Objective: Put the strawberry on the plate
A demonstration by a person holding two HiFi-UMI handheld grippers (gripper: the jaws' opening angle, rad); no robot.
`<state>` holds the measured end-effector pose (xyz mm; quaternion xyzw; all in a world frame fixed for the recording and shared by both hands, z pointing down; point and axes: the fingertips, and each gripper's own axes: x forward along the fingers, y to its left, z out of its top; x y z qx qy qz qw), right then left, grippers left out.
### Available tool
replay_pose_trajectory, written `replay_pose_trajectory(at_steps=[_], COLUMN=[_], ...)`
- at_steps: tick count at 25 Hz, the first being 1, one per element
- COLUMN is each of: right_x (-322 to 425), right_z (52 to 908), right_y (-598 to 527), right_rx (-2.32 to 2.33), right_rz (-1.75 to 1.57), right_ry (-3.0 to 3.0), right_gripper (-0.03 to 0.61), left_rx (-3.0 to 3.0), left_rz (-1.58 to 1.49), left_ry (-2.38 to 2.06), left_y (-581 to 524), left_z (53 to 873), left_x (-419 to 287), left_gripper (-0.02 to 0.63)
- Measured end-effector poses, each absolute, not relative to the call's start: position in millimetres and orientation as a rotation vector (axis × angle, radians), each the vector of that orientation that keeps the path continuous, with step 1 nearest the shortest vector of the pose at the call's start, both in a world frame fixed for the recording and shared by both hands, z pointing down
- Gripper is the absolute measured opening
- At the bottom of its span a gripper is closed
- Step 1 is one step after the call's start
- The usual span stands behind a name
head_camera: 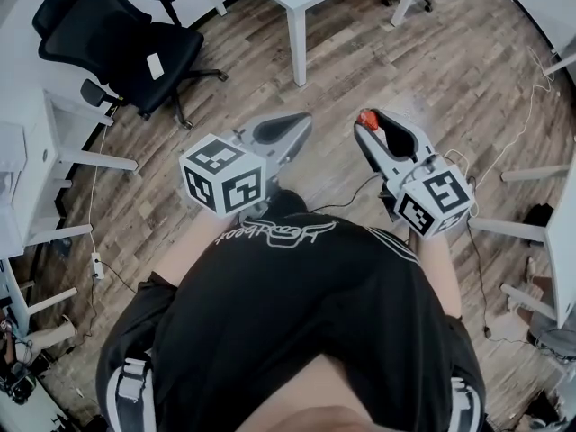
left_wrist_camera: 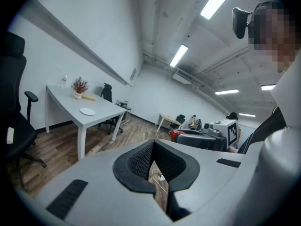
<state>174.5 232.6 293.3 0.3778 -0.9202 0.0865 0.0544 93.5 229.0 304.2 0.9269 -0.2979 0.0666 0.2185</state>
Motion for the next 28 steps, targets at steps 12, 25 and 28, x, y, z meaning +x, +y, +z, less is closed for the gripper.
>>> replay_pose_trajectory(at_steps=[12,25,28], right_x=[184.8,159.6,146.3], right_z=[289.4,276.0,269.7], right_y=[164.8,-20.9,-68.9], right_rx=[1.192,1.223,1.212], right_rz=[0.183,0.2,0.226], right_ry=[-2.762,-2.77,-2.784], right_gripper=[0.135,0.135,0.135], left_rx=[2.64,2.647,2.631], left_rz=[0.095,0.093,0.096], left_ry=[-0.768,-0.754,-0.77], left_y=[152.0,-43.4,-93.5], left_z=[293.1,280.4,274.6], left_x=[105.9,78.0,61.7], left_gripper=[0.008,0.007,0.008])
